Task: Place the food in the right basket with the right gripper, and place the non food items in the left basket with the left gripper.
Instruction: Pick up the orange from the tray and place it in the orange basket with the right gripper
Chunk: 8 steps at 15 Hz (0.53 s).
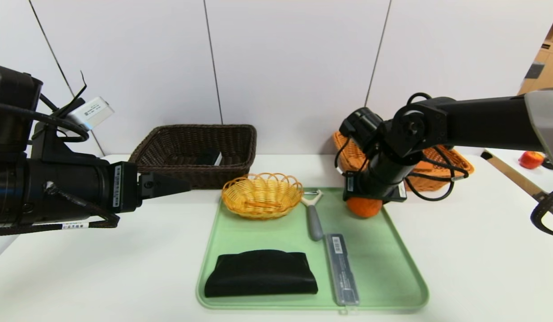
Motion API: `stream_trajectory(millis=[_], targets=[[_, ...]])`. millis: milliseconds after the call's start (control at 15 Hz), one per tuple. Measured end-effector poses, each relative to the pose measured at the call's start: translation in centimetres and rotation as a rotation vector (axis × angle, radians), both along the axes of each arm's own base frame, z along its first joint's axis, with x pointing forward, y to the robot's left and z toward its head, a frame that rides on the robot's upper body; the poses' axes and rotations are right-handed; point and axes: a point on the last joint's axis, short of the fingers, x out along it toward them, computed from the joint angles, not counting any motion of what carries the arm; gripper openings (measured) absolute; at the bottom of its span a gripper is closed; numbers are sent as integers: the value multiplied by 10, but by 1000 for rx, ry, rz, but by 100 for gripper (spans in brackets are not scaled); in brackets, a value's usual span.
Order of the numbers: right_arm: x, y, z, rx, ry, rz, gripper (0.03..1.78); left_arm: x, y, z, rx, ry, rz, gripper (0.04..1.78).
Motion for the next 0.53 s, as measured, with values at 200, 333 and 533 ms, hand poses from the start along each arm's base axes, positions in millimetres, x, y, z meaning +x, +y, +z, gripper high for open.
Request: stream_trajectory(millis=[200,333,533], targets=[[-7,3,9,26,-8,11,116,-1,0,0,0,0,0,169],[-20,8,25,70,-22,46,115,-1,0,0,0,-1,1,169],[-42,12,58,219,-41,103,115,0,0,0,0,0,3,169]])
